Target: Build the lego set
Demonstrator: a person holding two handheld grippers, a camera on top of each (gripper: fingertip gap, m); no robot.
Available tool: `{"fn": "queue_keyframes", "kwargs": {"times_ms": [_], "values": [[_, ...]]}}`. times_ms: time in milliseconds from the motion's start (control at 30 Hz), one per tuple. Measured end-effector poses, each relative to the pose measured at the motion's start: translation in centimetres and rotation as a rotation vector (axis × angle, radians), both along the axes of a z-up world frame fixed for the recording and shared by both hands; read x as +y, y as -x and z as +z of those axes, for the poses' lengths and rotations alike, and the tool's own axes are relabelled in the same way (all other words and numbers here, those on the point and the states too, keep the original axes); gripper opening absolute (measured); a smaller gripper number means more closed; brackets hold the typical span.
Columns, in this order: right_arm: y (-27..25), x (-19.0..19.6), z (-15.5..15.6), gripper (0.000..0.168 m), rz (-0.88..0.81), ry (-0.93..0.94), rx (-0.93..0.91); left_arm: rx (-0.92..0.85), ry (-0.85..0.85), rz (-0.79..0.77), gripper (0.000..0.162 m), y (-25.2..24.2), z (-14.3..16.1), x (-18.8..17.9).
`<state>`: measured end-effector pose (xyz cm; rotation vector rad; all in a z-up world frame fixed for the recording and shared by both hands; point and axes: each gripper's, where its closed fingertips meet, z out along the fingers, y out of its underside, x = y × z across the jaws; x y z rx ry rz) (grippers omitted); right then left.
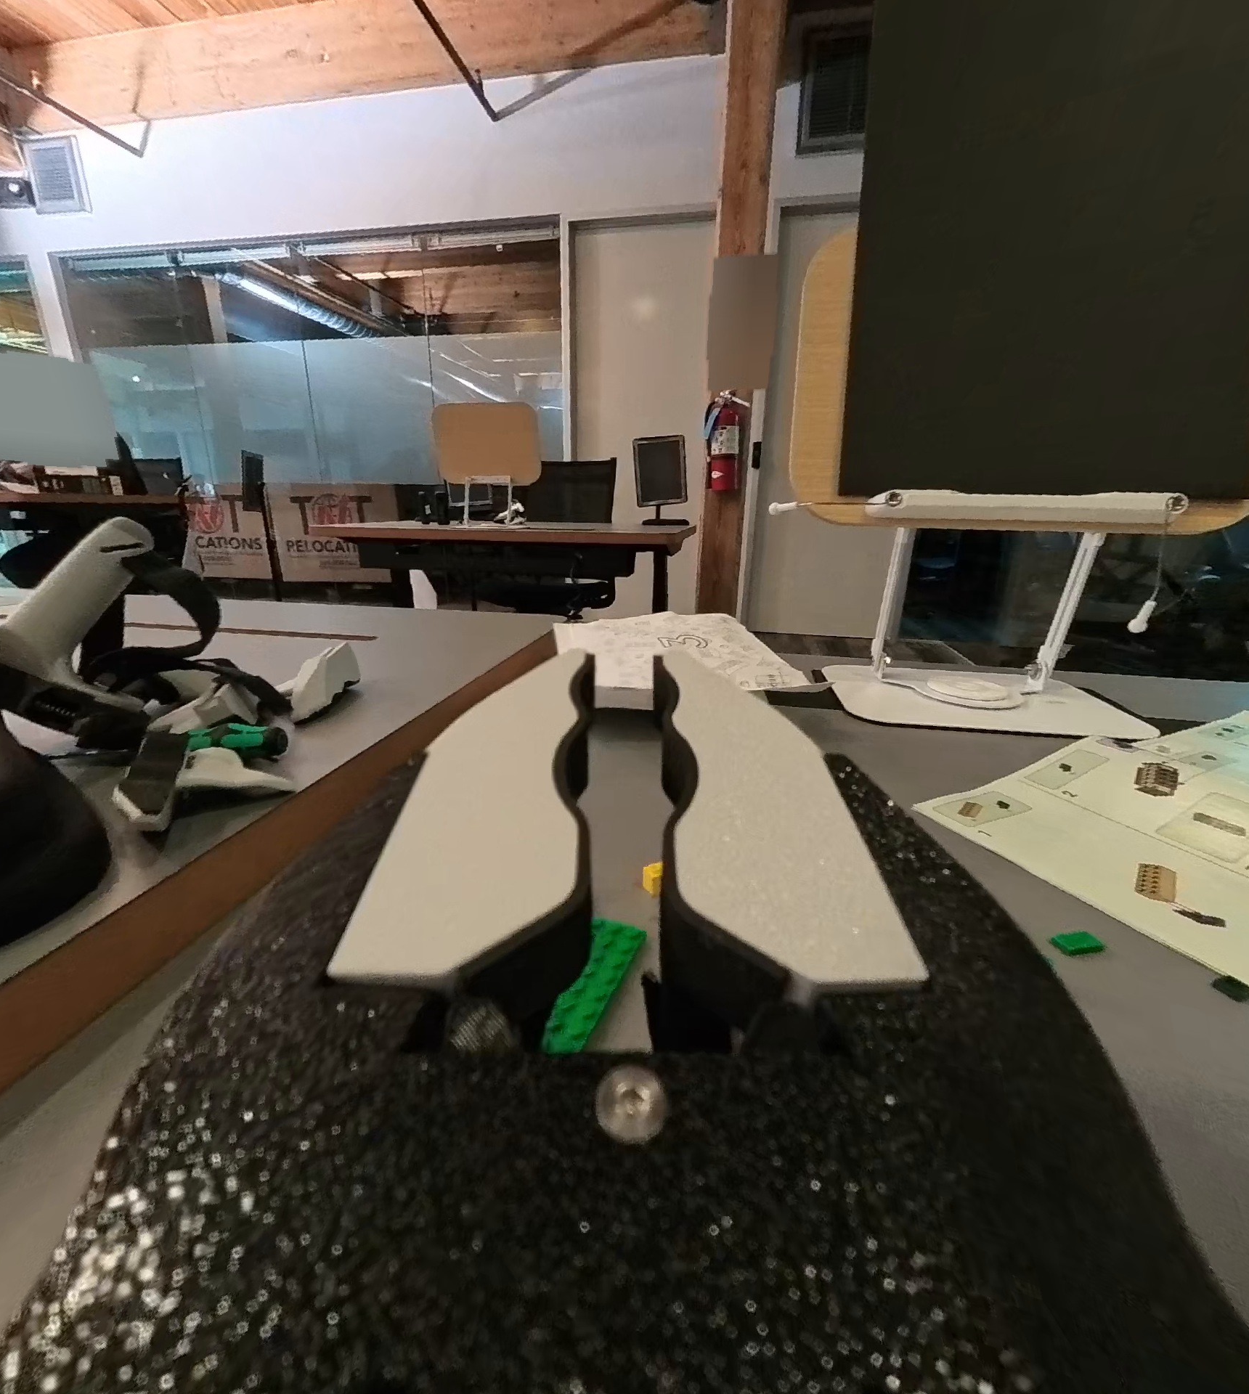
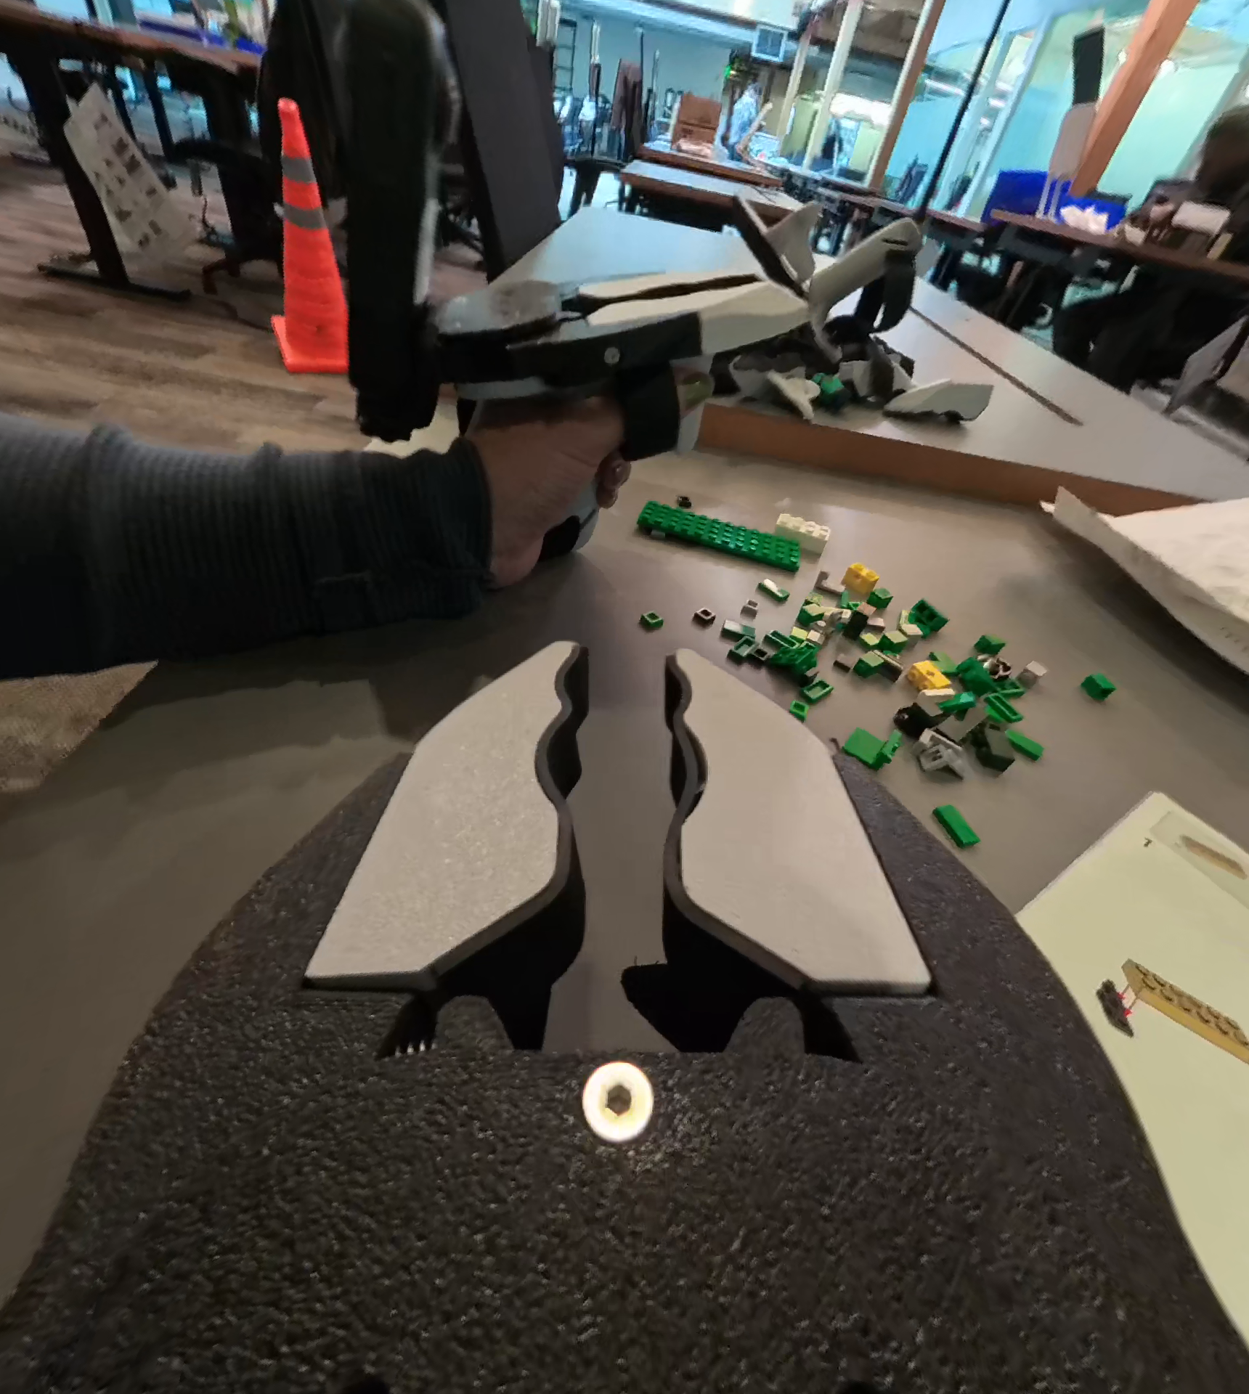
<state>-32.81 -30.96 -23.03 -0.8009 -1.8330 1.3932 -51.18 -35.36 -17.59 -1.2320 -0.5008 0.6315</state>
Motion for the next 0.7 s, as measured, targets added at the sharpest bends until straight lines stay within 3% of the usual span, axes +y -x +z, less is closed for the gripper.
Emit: {"fn": "queue_keyframes", "kwargs": {"times_ms": [167,400,700], "values": [[0.7,0.9,1.3,0.024,-0.004,0.081,-0.065,-0.029,0.012,0.054,0.019,0.6,-0.2,-0.9],[4.2,6.1,2.6,0.023,-0.111,-0.161,-0.085,0.0,0.099,0.104,0.022,4.6,0.2,1.1],[10.0,10.8,-2.1,0.021,-0.095,-0.422,-0.28,0.099,0.148,0.098,0.02,6.2,0.3,0.8]]}}
